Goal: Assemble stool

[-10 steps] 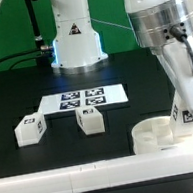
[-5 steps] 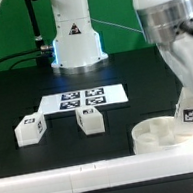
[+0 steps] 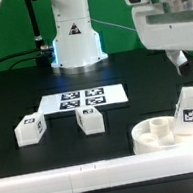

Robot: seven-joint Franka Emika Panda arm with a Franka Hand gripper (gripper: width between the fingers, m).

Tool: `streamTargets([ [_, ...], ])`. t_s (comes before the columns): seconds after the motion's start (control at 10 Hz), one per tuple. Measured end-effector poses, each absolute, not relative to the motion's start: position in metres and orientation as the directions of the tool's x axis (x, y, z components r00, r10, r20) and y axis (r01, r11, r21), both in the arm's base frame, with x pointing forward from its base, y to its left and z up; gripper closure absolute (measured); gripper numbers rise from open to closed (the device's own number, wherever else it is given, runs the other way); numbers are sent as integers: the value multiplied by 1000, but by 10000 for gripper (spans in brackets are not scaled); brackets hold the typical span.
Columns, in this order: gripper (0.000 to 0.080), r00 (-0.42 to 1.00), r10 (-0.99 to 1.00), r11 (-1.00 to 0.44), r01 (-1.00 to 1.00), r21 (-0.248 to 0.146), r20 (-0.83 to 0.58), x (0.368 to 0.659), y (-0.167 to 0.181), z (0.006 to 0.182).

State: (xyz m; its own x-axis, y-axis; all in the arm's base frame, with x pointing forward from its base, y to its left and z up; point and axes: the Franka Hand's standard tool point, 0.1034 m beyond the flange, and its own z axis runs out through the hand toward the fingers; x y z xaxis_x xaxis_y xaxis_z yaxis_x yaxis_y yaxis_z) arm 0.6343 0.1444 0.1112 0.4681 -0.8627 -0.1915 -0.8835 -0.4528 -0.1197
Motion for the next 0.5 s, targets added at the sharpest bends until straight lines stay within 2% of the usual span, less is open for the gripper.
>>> streamTargets([
  [0.2, 150, 651, -743, -633, -759, -156, -155, 635, 143, 111],
  [0.4, 150, 888, -457, -864, -455, -216, -45, 642, 135, 113],
  [0.5, 150, 952, -307, -928, -299, -222, 6, 641, 133, 112],
])
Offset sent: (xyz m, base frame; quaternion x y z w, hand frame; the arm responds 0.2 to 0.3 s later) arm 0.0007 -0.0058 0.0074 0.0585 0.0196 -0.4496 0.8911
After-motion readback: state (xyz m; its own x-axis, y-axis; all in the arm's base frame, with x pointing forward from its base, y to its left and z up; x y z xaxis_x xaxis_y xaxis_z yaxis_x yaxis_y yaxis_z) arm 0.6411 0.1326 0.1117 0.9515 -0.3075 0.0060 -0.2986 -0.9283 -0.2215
